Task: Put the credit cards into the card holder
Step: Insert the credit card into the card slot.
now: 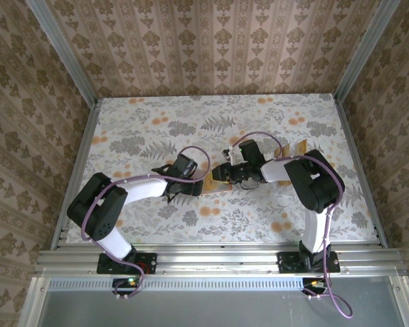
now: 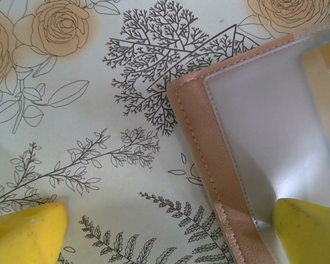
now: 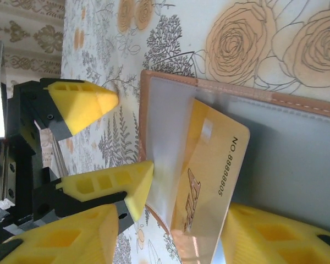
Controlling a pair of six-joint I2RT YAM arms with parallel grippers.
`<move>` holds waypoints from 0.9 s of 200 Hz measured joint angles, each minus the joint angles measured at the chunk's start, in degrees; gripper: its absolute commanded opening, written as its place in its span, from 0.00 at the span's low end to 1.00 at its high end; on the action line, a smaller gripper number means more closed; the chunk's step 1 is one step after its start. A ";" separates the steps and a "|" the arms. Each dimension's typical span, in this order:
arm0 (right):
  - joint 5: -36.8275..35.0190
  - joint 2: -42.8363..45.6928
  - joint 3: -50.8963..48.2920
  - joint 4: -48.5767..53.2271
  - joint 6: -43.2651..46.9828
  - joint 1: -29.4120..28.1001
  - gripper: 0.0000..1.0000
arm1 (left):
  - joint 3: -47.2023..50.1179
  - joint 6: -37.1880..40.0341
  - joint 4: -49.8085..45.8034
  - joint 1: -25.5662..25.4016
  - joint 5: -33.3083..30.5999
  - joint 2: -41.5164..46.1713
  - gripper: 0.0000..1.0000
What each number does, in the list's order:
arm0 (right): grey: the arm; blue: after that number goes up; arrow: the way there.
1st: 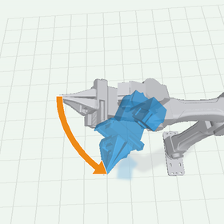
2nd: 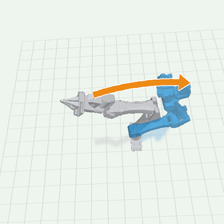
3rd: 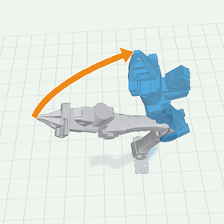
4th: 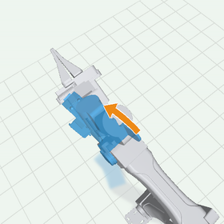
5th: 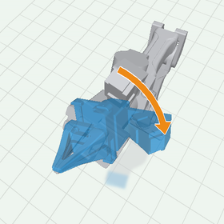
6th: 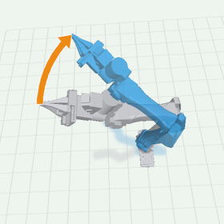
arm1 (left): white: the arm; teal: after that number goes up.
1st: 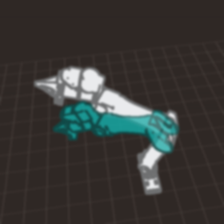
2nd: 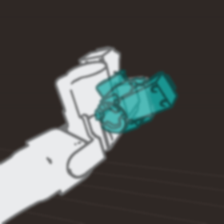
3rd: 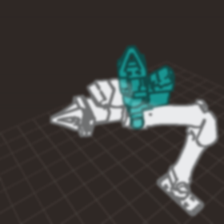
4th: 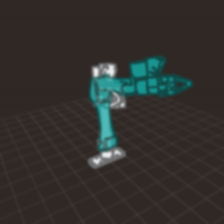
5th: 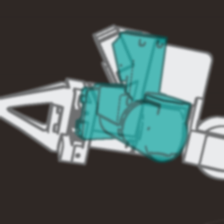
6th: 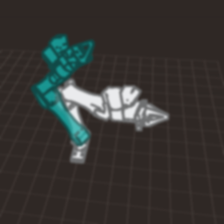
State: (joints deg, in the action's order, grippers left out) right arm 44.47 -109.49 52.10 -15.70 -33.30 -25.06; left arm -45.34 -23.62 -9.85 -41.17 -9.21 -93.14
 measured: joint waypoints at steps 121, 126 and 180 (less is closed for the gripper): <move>-3.91 1.57 1.53 7.15 1.31 0.02 0.51 | 1.05 0.00 1.16 0.02 -0.02 0.66 0.97; -4.00 1.57 1.53 7.19 1.36 0.02 0.51 | 1.09 0.00 1.25 0.02 -0.04 0.68 0.97; -5.99 1.51 2.36 9.86 1.66 -1.09 0.23 | 1.46 0.02 1.77 0.02 -0.04 0.90 0.97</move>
State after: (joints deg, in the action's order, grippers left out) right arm 38.48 -107.98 54.46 -5.85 -31.64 -26.15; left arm -43.88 -23.59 -8.08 -41.15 -9.26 -92.25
